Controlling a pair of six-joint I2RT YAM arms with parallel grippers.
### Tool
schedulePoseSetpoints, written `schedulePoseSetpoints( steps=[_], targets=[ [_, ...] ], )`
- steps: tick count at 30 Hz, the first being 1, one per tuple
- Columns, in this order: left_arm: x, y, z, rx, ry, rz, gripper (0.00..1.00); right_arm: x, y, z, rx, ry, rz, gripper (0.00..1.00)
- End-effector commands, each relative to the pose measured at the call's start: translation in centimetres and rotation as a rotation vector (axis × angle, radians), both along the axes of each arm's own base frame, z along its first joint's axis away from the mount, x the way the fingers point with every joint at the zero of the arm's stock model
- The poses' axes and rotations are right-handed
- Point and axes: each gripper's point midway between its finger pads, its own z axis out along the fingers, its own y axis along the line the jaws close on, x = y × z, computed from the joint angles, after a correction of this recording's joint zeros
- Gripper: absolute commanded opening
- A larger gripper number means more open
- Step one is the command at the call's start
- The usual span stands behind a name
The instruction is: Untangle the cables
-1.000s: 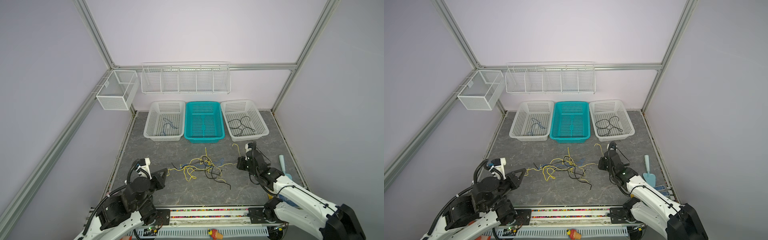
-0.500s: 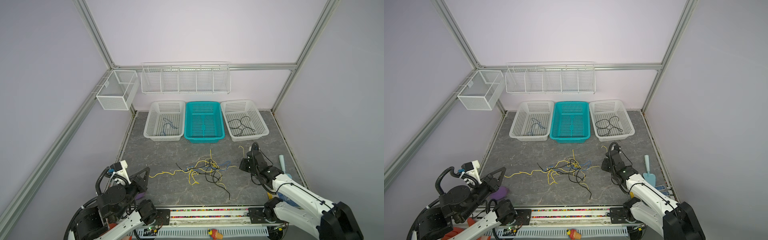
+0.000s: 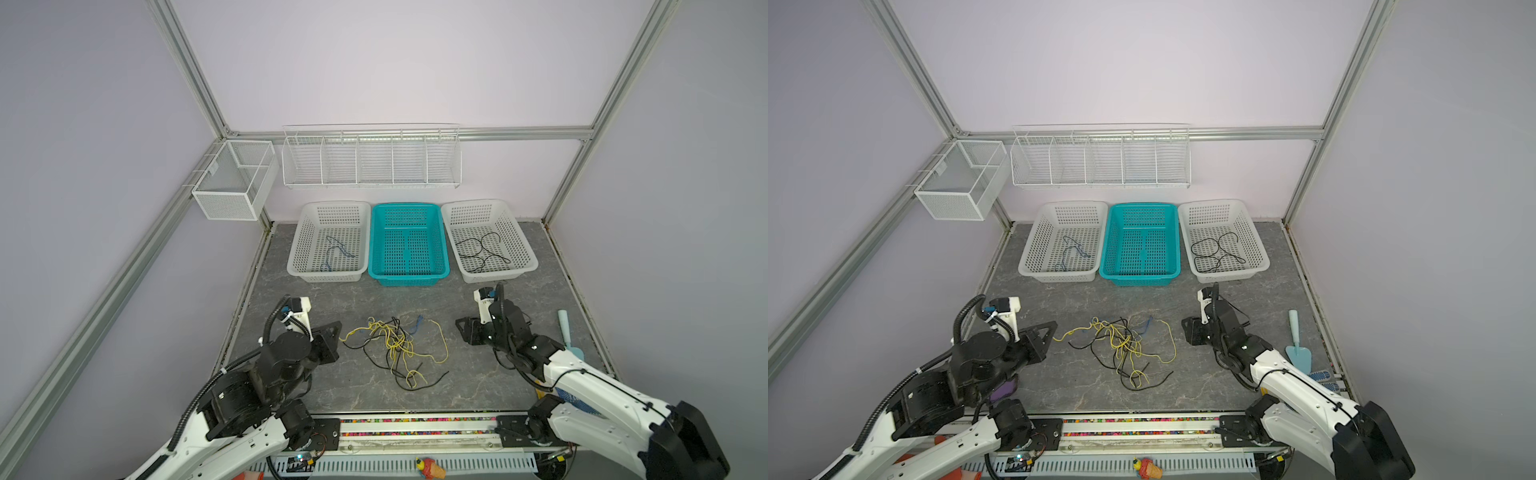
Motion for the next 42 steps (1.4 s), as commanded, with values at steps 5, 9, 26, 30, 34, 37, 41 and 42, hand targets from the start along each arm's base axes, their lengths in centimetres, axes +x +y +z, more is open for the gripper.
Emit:
schedulePoseSetpoints(
  steps=[5,9,26,30,34,37,41,42],
  targets=[
    [0.4,-3.7,1.8,-0.067,-0.042,-0.125,0.00,-1.8,5.1,4.3,0.146,-0.154,0.254,0.61],
    [0.0,-3.6,2.6,-0.092,-0.072,-0.147,0.00,-1.6,8.3,3.1,0.043,-0.102,0.321,0.60],
    [-1.3,-2.2,0.2,-0.106,-0.045,-0.147,0.00,-0.4,16.9,-0.6,-0.170,-0.242,0.448,0.55],
    [-1.5,-2.0,-0.2,-0.119,-0.046,-0.148,0.00,1.2,16.6,-1.3,-0.216,-0.273,0.377,0.49],
    [-1.8,-1.8,-0.8,-0.127,-0.034,-0.144,0.00,1.7,17.5,-1.9,-0.213,-0.286,0.387,0.35],
    [-2.0,-1.1,-1.2,-0.126,-0.031,-0.133,0.00,1.8,17.6,-1.6,-0.211,-0.302,0.383,0.19],
    [-2.3,0.3,-2.1,-0.116,-0.013,-0.090,0.00,2.2,15.8,1.4,-0.225,-0.355,0.312,0.07],
    [-2.3,0.7,-2.6,-0.105,-0.001,-0.071,0.00,2.2,15.3,2.4,-0.227,-0.367,0.297,0.07]
  ],
)
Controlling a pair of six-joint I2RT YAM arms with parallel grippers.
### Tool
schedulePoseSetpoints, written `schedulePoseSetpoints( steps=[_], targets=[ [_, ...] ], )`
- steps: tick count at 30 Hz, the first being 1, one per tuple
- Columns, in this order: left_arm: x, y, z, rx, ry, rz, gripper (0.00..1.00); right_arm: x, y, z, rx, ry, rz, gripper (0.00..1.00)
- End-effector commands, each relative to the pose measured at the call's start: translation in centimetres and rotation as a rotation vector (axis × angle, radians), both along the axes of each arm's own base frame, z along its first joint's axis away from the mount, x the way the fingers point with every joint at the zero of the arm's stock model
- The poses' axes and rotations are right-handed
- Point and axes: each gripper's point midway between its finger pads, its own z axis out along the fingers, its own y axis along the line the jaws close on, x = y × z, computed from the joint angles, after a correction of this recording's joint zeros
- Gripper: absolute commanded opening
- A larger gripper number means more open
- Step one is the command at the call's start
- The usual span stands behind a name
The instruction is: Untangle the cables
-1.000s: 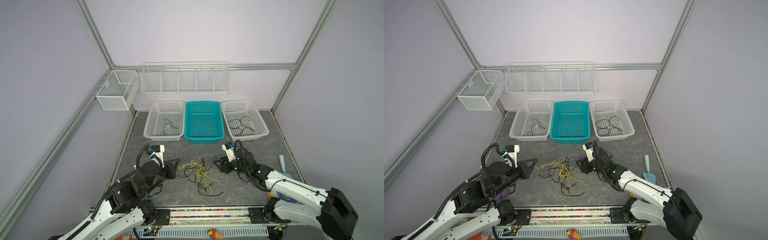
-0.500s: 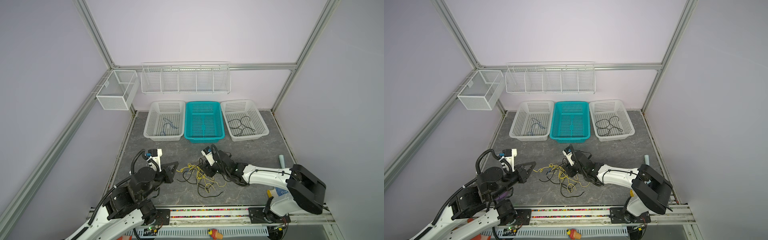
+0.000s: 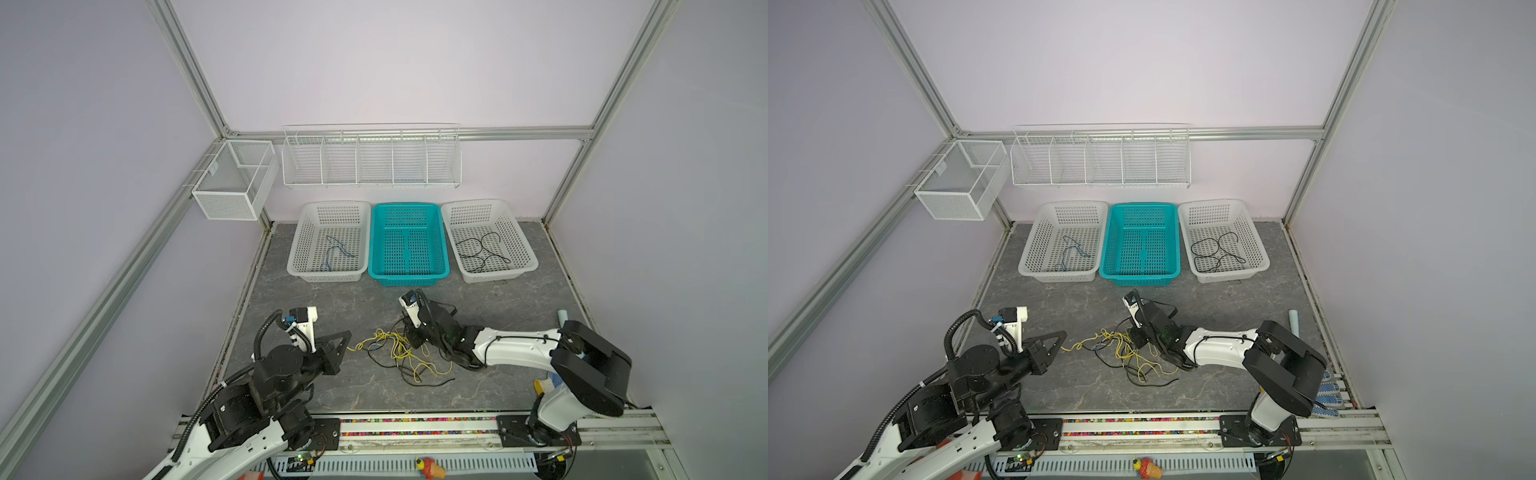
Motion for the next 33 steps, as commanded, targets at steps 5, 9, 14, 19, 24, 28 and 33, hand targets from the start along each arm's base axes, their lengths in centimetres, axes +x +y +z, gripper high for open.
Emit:
schedulePoseSetpoints(
  steps=[5,9,14,19,24,28,33],
  targets=[
    [0.1,2.1,-5.2,0.081,0.119,0.107,0.00,0.5,-2.9,10.2,0.067,-0.137,-0.093,0.06],
    [0.4,1.7,-7.5,0.122,0.164,0.118,0.00,-0.6,-3.6,15.5,0.153,-0.147,-0.075,0.07],
    [0.8,1.0,-10.0,0.183,0.212,0.117,0.00,-2.8,-4.1,20.8,0.239,-0.122,-0.013,0.06],
    [1.1,0.6,-11.7,0.217,0.235,0.119,0.00,-5.2,-5.2,26.3,0.359,-0.144,0.058,0.06],
    [1.1,0.6,-13.0,0.225,0.254,0.128,0.00,-6.9,-6.6,30.7,0.429,-0.176,0.100,0.06],
    [1.0,0.8,-14.1,0.237,0.268,0.137,0.00,-8.1,-7.6,34.0,0.478,-0.212,0.126,0.06],
    [1.0,1.1,-15.6,0.269,0.294,0.147,0.00,-9.2,-9.1,38.1,0.535,-0.254,0.135,0.06]
  ],
)
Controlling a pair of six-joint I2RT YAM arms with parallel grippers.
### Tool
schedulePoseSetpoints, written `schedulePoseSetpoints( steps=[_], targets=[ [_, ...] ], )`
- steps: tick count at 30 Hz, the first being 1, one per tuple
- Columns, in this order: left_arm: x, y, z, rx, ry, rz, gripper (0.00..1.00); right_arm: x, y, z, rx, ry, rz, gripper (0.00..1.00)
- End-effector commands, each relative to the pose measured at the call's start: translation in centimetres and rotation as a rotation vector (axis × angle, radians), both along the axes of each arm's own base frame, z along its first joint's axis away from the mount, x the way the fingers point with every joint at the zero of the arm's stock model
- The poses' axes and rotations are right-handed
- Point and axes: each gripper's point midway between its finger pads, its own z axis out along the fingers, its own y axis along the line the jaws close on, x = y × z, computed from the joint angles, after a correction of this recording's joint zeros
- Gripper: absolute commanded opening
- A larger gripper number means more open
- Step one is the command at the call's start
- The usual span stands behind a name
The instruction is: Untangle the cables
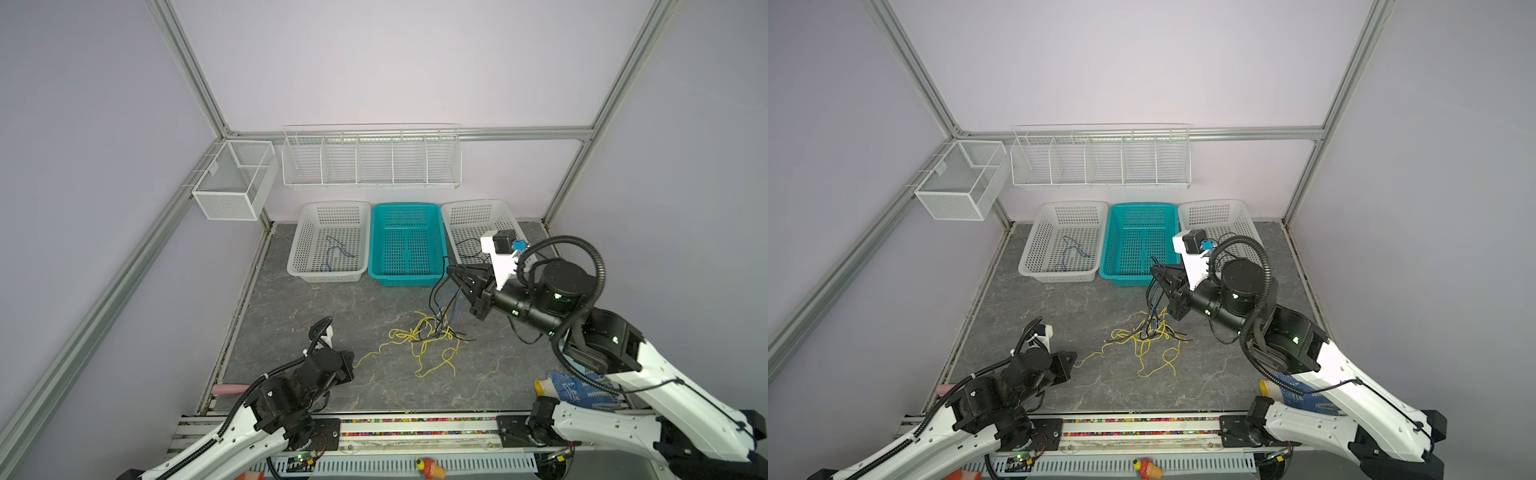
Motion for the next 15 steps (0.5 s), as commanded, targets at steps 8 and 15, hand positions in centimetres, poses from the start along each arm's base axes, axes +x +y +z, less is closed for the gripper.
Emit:
schedulePoseSetpoints(
  steps=[8,15],
  targets=[
    [0.2,1.8,-3.7,0.064,0.071,0.072,0.00,-2.1,-7.5,8.7,0.204,-0.113,-0.139,0.06],
    [0.7,2.1,-5.8,0.055,0.130,0.101,0.00,-2.5,-11.7,9.8,0.216,-0.156,-0.263,0.06]
  ],
)
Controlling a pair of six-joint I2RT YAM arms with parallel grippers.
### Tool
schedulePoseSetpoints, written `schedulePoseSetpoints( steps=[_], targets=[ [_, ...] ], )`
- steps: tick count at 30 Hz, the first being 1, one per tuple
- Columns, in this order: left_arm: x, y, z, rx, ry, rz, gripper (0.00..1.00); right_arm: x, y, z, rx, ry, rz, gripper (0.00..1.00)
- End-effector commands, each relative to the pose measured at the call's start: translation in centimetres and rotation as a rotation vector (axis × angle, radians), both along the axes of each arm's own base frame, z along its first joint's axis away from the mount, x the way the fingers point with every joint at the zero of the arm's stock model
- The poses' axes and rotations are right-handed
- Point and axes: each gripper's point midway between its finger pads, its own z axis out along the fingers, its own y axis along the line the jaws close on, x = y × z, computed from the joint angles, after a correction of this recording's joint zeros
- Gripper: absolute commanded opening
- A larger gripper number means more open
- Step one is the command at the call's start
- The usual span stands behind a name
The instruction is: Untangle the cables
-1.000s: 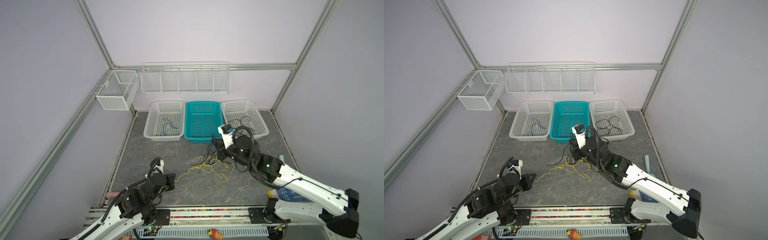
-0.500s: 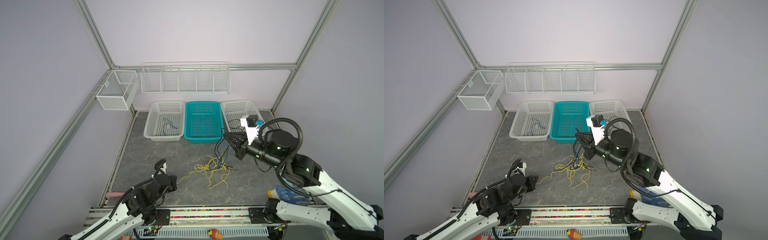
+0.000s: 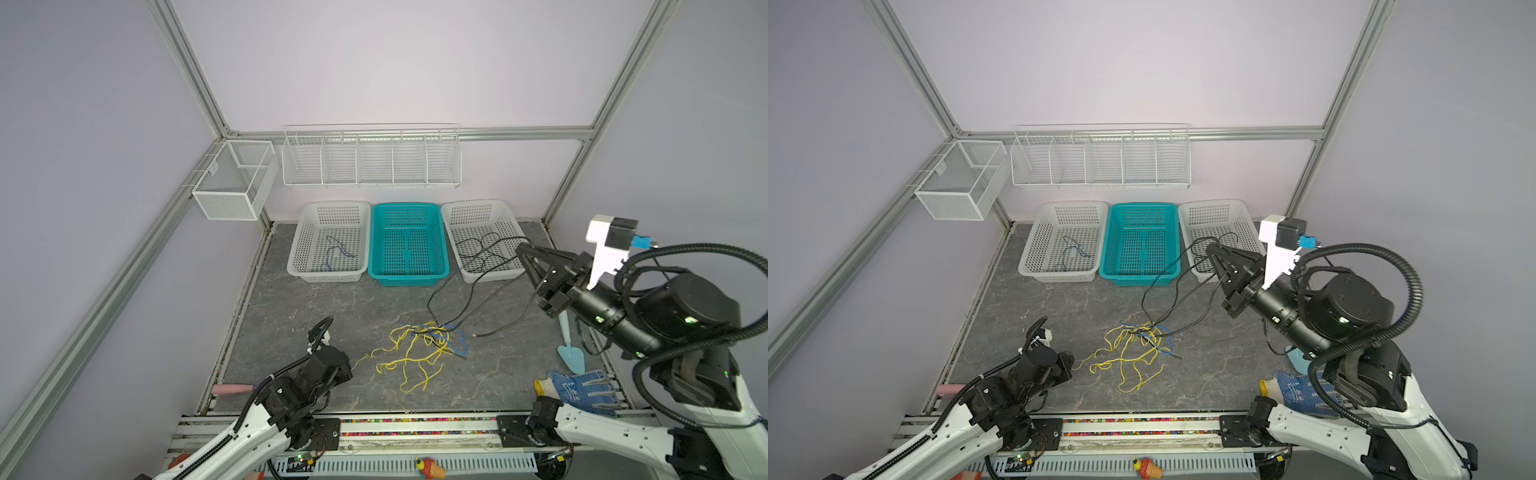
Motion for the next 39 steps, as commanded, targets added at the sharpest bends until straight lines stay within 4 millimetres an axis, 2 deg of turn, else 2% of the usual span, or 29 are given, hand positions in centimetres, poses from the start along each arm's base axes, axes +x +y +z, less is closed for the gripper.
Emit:
schedulePoseSetpoints(
  steps=[1,3,8,11,14,18,20,23,28,33,37,39],
  targets=[
    [0.1,0.0,-1.3,-0.006,0.041,0.000,0.00,0.6,-1.8,-0.1,-0.007,-0.012,-0.093,0.06],
    [0.3,-0.4,-1.1,-0.019,0.041,-0.003,0.00,0.9,-1.0,-1.8,-0.049,0.016,-0.079,0.06],
    [1.3,-1.2,0.8,-0.044,-0.001,-0.011,0.00,1.5,1.0,-6.3,-0.107,0.085,-0.037,0.06],
    [1.7,-1.5,1.5,-0.045,-0.011,-0.013,0.00,1.4,2.4,-8.2,-0.154,0.105,0.011,0.06],
    [2.1,-2.3,2.1,-0.073,-0.026,-0.032,0.01,2.2,2.8,-9.8,-0.183,0.126,-0.012,0.06],
    [2.6,-3.4,3.7,-0.125,-0.055,-0.051,0.16,3.0,3.9,-11.8,-0.224,0.160,-0.009,0.06],
    [2.9,-4.1,5.2,-0.161,-0.088,-0.074,0.28,3.4,4.6,-13.1,-0.237,0.184,0.003,0.06],
    [3.1,-4.6,7.8,-0.208,-0.144,-0.092,0.40,3.9,5.5,-14.9,-0.249,0.226,0.022,0.06],
    [3.1,-4.8,10.5,-0.226,-0.186,-0.112,0.44,5.1,6.4,-18.9,-0.291,0.307,0.018,0.07],
    [2.8,-4.8,10.8,-0.246,-0.187,-0.119,0.45,6.8,6.1,-24.2,-0.338,0.428,-0.032,0.10],
    [2.6,-4.8,10.0,-0.261,-0.177,-0.114,0.45,7.6,5.5,-26.6,-0.342,0.488,-0.051,0.19],
    [2.6,-4.9,9.6,-0.267,-0.172,-0.112,0.45,7.8,5.4,-27.3,-0.347,0.503,-0.055,0.20]
  ],
)
